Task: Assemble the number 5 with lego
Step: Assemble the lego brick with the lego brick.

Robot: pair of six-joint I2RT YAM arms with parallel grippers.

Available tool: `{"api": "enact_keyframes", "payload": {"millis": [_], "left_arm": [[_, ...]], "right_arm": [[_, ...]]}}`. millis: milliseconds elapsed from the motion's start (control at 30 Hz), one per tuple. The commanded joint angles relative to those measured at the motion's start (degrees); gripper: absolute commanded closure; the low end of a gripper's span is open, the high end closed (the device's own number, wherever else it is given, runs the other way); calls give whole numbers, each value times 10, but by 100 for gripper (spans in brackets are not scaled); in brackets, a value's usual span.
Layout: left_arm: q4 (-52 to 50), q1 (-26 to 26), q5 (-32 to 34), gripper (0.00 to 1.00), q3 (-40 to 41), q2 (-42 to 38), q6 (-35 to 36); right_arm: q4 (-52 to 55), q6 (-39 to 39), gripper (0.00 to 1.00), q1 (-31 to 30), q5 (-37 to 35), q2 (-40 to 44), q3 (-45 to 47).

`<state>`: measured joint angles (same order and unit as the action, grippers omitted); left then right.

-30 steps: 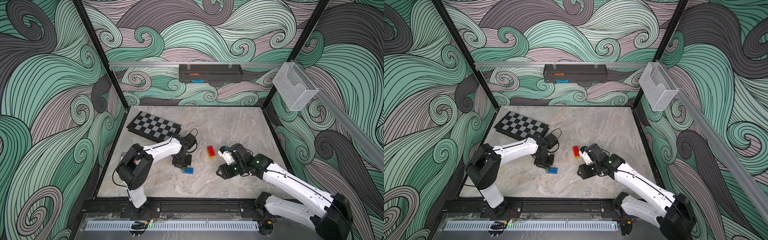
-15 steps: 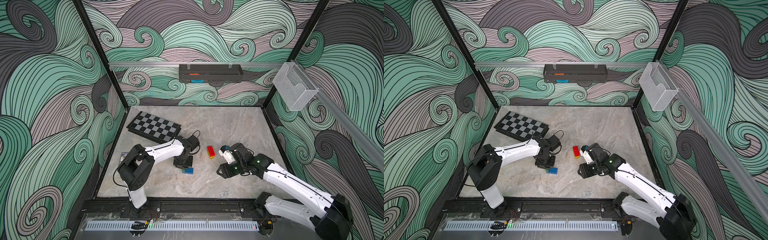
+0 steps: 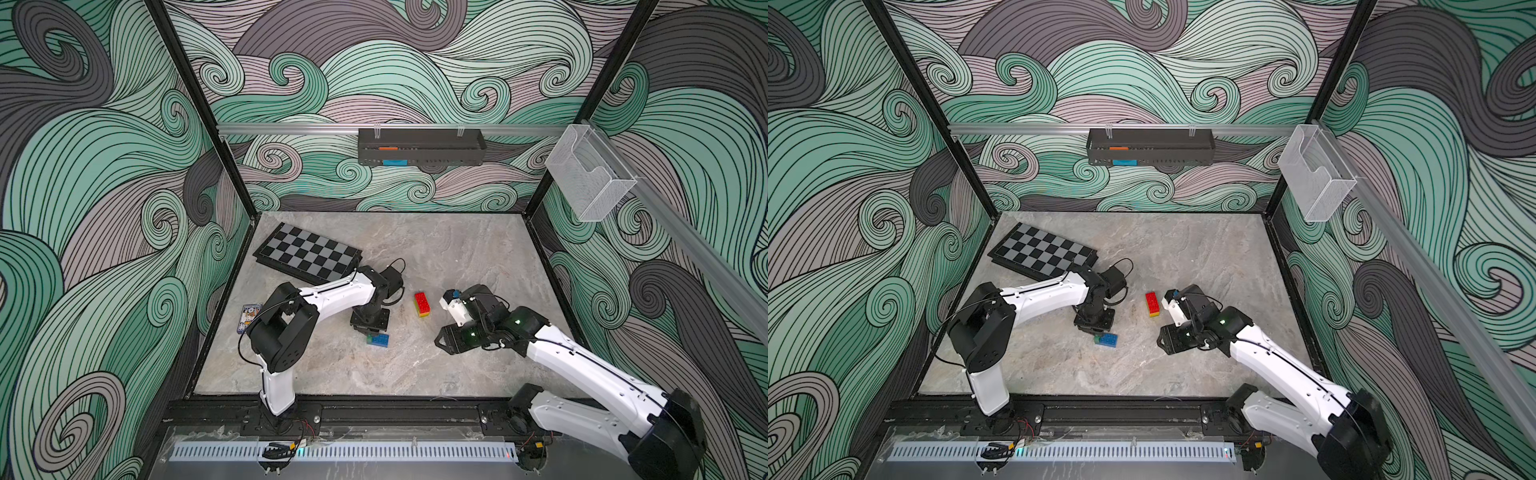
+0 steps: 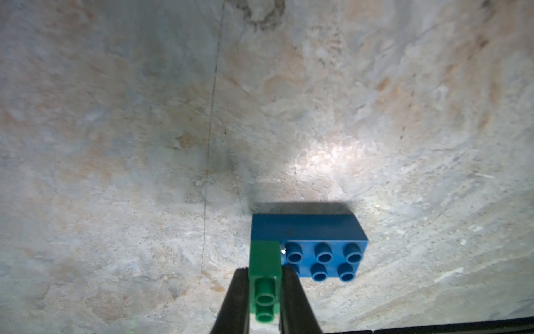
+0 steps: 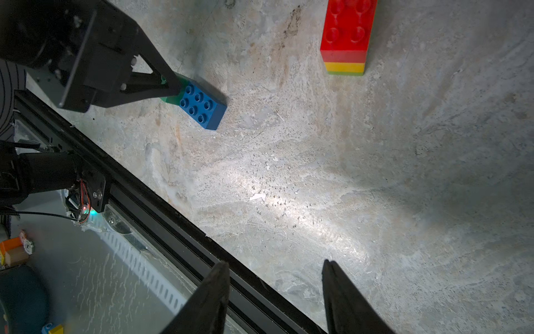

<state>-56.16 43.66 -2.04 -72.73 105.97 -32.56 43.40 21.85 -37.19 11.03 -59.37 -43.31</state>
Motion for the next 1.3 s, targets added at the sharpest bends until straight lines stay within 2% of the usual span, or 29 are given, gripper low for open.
{"api": "enact_keyframes", "payload": {"millis": [0,233,400,933,1200,1267], "left_arm": [[104,-5,17,100,34,54,13],[96,-5,16,100,46,40,9],[71,-4,20,100,26,34,10],[-1,-4,36,62,-44,0,24],[-17,-4,32,54,-31,-72,20],[-16,-4,25,54,-15,-99,17]], "right_arm": [[-2,2,45,4,1,-4,4],[2,4,45,6,-3,-15,-8],[1,3,45,6,-3,-20,-14],[4,4,44,6,-10,-21,-17],[36,-7,27,8,-62,-86,-76],[44,-10,26,8,-75,-114,-97]]}}
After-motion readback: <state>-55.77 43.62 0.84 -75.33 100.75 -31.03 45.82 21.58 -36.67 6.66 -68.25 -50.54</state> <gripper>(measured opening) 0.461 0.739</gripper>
